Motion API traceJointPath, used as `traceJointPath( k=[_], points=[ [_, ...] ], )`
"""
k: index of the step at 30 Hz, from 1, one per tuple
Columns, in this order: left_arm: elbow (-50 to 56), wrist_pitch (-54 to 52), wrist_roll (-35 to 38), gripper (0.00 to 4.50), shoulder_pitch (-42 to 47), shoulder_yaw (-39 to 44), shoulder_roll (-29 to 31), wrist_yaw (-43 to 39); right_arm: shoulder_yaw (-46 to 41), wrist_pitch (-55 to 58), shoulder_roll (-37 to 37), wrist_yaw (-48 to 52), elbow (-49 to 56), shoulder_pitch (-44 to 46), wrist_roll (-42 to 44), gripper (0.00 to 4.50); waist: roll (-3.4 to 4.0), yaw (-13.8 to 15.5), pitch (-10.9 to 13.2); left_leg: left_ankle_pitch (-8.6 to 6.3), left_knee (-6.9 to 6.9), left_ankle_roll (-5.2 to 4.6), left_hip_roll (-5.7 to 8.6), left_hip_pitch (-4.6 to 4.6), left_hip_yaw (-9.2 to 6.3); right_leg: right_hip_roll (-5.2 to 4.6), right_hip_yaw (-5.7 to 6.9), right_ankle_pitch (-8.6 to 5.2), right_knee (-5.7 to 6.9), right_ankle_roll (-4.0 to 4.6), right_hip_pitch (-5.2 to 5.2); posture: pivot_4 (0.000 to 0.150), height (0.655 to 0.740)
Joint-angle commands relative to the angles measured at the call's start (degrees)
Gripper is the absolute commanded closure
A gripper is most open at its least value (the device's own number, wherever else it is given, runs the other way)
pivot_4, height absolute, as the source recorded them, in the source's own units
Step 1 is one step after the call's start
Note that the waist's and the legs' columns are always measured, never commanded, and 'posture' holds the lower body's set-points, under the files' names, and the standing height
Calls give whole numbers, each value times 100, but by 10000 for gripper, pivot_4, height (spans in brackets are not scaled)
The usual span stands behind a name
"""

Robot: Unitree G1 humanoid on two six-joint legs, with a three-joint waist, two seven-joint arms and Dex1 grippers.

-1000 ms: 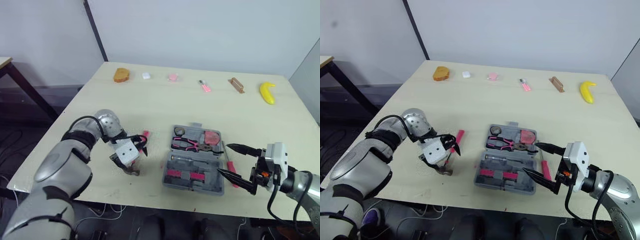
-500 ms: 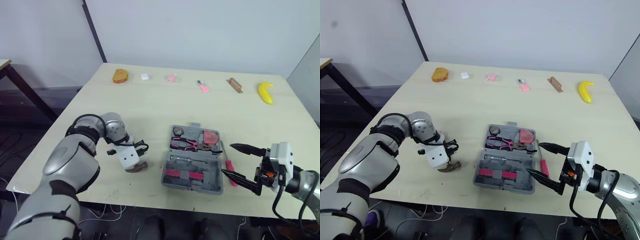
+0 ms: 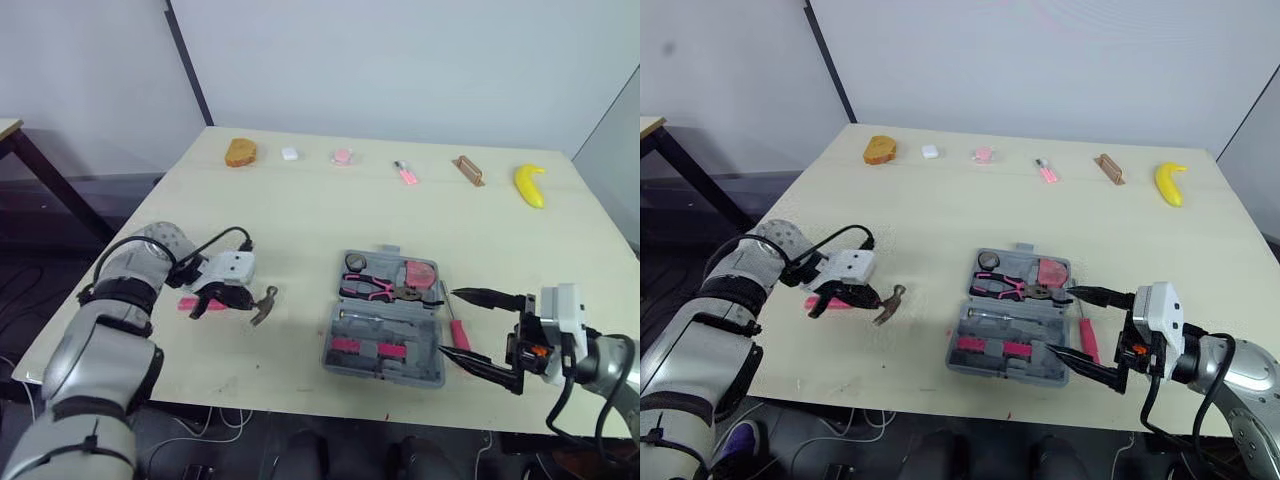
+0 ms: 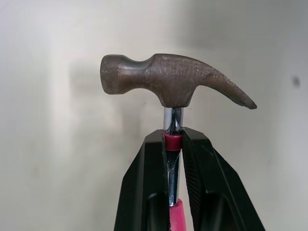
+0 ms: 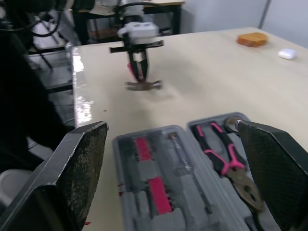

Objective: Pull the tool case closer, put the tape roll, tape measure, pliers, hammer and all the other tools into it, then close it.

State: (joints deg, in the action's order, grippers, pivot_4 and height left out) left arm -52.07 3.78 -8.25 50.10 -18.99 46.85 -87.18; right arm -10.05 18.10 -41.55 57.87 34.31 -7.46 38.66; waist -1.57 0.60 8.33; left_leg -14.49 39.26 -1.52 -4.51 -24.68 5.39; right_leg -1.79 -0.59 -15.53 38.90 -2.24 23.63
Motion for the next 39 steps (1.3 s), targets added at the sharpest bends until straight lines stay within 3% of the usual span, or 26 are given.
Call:
traceJointPath(
  k=[1, 4, 9, 14, 16, 17, 23, 25, 28, 38, 39],
  points=[
    [1977, -3636, 471, 44818, -618, 791, -112, 884, 95, 2, -88, 165, 49, 307, 123, 0, 1, -4, 1, 0, 1, 0, 0, 0, -14, 0, 1, 0, 1, 0, 0, 1500, 7400],
    [3220, -5517, 487, 44818, -1092, 1411, -479, 2069, 145, 36, -98, 199, -9, 425, 114, 0, 1, -1, 0, 0, 4, 1, 0, 0, -22, 1, 2, 0, 5, 0, 0, 1500, 7400],
    [4419, -7190, 444, 44818, -1506, 2252, -1359, 3798, 122, 54, -132, 218, 14, 395, 121, 0, 0, 21, 0, 1, 7, 2, 5, -3, -33, 0, 4, 0, 6, -1, -4, 1500, 7400],
    [4757, -7125, 487, 44818, -1968, 2330, -1745, 4687, 98, 79, -165, 174, 77, 373, 144, 0, 3, 13, -2, 1, 6, 2, 8, 6, -32, 2, -1, 1, 7, 0, -8, 1500, 7400],
    [4684, -6622, 707, 34861, -2157, 2543, -1894, 4792, 108, 89, -170, 152, 104, 379, 138, 0, 8, 12, -5, 1, 5, 2, 8, 9, -31, 3, -2, 1, 9, 0, -10, 1500, 7400],
    [4639, -6446, 795, 32899, -2224, 2623, -1930, 4839, 122, 91, -167, 142, 115, 382, 127, 0, 8, 10, -5, 1, 5, 2, 8, 13, -29, 2, -4, 1, 10, 1, -12, 1500, 7400],
    [4292, -4071, 1272, 6924, -3004, 2960, -1849, 4656, 66, 93, -148, 81, 170, 271, 92, 0, 10, 20, -6, 1, 5, 2, 9, 15, -28, 0, -4, 1, 10, 2, -14, 1500, 7400],
    [4122, -3502, 1373, 789, -3131, 3068, -1863, 4762, 44, 95, -146, 51, 209, 211, 104, 0, 10, 21, -6, 1, 5, 2, 8, 15, -26, 0, -4, 1, 10, 2, -14, 1500, 7400],
    [4132, -3020, 1490, 789, -3285, 3074, -1973, 4860, -15, 98, -168, 26, 241, 147, 140, 0, 10, 21, -6, 1, 5, 1, 8, 14, -26, -1, -4, 1, 9, 2, -14, 1500, 7400],
    [4159, -2998, 1517, 789, -3416, 2818, -2540, 5613, -63, 134, -243, 63, 183, 185, 132, 0, 10, 30, -8, 0, 5, 1, 19, 12, -33, -9, 0, 2, 9, 0, -16, 1500, 7400],
    [4112, -2961, 1507, 3054, -3412, 2783, -2553, 5633, -49, 131, -248, 73, 177, 191, 121, 0, 11, 30, -9, 0, 5, 1, 19, 12, -33, -8, 0, 2, 9, 0, -16, 1500, 7400]
  ],
)
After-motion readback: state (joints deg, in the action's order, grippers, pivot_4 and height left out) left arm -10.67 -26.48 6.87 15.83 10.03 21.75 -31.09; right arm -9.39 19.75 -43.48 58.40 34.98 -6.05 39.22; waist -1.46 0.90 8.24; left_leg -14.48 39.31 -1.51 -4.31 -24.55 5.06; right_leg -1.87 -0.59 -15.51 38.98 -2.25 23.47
